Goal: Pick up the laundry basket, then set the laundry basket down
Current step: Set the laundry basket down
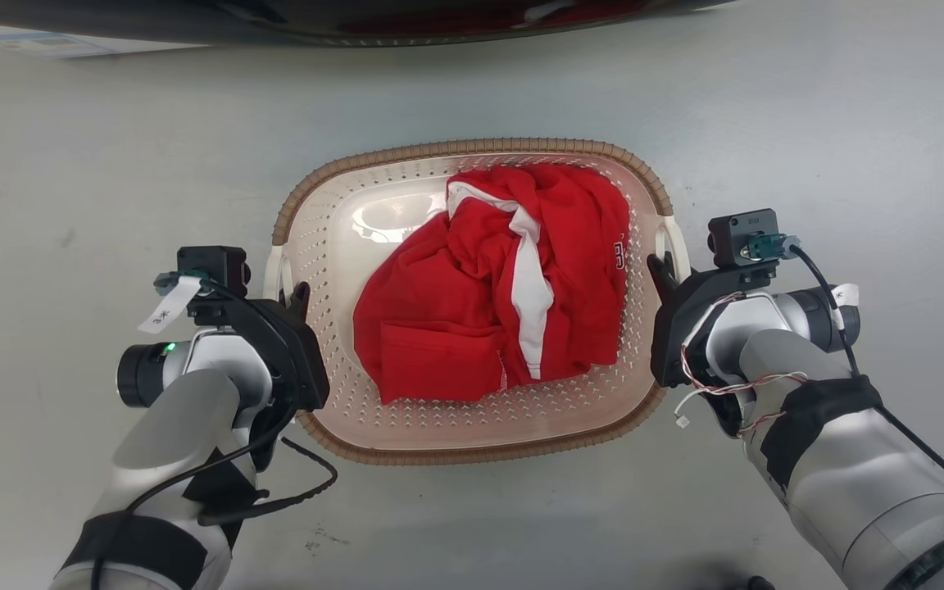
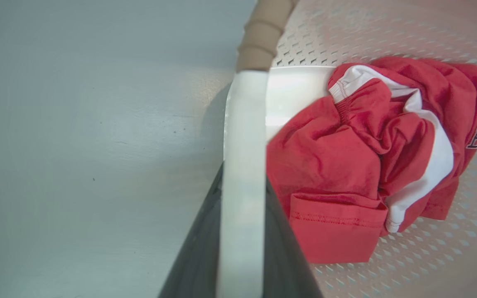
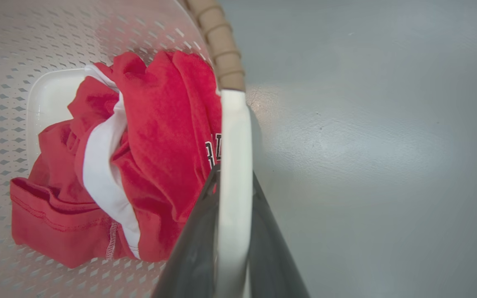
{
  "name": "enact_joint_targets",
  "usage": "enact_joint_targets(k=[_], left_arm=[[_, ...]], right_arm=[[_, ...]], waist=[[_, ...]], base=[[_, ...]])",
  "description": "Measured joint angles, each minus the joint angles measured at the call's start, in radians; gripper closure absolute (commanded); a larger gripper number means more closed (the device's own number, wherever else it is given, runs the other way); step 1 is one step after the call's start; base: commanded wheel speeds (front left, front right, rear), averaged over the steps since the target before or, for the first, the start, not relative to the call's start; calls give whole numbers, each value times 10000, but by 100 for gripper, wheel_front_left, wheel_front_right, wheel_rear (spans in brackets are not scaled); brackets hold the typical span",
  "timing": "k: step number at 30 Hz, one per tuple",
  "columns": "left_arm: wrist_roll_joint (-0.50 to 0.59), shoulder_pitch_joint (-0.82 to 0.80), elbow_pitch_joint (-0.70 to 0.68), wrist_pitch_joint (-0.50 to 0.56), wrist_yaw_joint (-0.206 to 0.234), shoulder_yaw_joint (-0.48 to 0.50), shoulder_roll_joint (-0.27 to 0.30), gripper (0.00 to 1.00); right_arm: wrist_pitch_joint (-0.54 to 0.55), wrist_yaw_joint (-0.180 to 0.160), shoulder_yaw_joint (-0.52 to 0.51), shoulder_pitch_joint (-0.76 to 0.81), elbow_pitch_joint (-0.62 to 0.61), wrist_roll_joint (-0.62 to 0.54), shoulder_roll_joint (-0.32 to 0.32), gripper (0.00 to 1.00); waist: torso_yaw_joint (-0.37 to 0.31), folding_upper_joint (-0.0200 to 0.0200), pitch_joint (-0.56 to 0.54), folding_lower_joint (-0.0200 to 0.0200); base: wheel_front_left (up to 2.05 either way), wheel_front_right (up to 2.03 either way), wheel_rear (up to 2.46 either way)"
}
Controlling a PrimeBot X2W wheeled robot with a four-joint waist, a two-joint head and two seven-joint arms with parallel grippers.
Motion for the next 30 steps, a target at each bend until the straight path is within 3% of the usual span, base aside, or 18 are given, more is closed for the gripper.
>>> enact_joint_targets(k=[7,10,11,12,13,14,15,30], left_arm=[[52,-80,125,-46,-8,-73,-13,100],[52,-132,163,-96,-8,-92,-13,87],[52,-143,186,-100,-8,-107,-13,77],[52,-151,207,-100,-10,-119,-13,73],[52,-159,221,-102,-42,-127,-13,50],[52,-168,236,-102,-88,-132,-12,10],[52,-174,257,-102,-88,-132,-13,0],[25,-264,382,-349,-100,-242,-56,0]], right_arm=[[-88,100,75,-62,146,-2,44,100],[-102,180,98,-119,161,-4,44,100],[-117,217,111,-129,165,-6,44,83],[-148,228,125,-130,174,-6,46,55],[-180,278,186,-137,178,-35,42,22],[-192,343,226,-140,176,-98,40,0],[-213,349,238,-142,176,-109,44,0],[-541,518,276,-163,372,-90,52,0]], waist=[[-32,1,65,-1],[-42,0,101,-1],[-45,1,114,-1],[-48,0,126,-1],[-52,0,137,-1],[-55,0,146,-1],[-56,0,153,-1],[-13,0,-95,-1]], base=[[0,0,0],[0,0,0],[0,0,0],[0,0,0],[0,0,0],[0,0,0],[0,0,0],[0,0,0]])
